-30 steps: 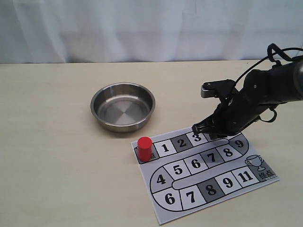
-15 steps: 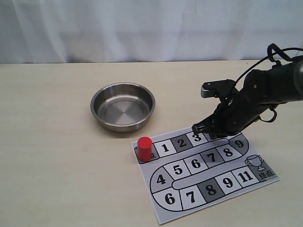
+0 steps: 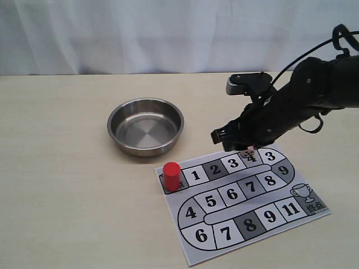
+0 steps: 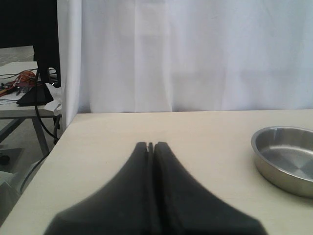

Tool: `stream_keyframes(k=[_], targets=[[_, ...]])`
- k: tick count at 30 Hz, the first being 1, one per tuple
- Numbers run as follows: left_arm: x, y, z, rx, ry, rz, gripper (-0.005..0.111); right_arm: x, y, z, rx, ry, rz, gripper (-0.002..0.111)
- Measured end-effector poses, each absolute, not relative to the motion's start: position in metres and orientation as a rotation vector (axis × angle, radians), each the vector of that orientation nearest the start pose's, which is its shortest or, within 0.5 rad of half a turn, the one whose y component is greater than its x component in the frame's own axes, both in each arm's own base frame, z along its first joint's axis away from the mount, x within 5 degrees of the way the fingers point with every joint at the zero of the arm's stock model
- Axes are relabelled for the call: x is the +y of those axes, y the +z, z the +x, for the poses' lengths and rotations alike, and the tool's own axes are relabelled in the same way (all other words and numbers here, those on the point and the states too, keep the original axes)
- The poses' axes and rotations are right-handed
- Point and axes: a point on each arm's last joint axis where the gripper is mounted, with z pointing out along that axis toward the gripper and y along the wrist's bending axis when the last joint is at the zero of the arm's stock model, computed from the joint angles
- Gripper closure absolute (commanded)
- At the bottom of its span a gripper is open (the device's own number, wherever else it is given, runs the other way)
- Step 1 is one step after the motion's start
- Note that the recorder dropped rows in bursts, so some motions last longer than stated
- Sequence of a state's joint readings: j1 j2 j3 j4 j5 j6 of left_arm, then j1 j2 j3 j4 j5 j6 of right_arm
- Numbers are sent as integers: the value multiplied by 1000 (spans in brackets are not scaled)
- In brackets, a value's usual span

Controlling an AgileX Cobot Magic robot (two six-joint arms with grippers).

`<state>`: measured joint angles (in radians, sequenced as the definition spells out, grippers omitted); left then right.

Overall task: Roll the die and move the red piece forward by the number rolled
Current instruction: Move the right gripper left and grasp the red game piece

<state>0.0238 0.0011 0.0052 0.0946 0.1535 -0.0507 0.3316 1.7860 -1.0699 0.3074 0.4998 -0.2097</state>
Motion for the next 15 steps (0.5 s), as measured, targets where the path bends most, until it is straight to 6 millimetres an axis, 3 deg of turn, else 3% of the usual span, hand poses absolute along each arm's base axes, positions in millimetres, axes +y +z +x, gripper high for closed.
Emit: stream_keyframes(k=[3,15], targets=[[3,197,56,1643,63,5,107,150,181,321,2652,342,-513,45],[3,197,56,1643,63,5,107,209,187,299,2482,390,-713,46]])
